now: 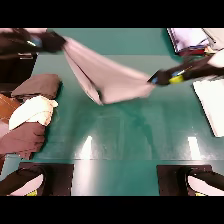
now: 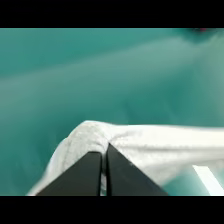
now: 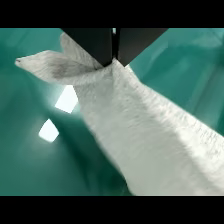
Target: Fold the shirts.
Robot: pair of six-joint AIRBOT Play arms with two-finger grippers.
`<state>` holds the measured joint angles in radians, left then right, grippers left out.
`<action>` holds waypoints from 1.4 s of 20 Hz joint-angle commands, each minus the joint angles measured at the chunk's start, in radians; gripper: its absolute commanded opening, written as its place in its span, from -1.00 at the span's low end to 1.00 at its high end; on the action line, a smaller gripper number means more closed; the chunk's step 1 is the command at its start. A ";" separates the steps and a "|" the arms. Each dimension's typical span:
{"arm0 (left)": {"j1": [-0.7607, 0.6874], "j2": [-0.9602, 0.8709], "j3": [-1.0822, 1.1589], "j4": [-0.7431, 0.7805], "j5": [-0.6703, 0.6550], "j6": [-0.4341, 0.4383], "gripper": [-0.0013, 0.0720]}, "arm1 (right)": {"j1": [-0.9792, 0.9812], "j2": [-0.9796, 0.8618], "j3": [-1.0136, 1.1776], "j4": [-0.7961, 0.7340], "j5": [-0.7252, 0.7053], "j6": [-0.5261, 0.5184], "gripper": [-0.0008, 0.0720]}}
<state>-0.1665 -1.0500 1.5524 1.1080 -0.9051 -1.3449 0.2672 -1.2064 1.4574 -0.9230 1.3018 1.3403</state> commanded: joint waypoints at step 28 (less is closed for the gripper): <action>-0.309 0.107 -0.609 -0.086 -0.327 0.017 0.41 | 0.038 0.074 -0.194 -0.385 0.285 0.181 -0.94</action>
<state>-0.4843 -0.9424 0.9253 0.9867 -1.2888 -1.3266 0.3050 -1.1397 1.2850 -1.3117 1.5925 1.5169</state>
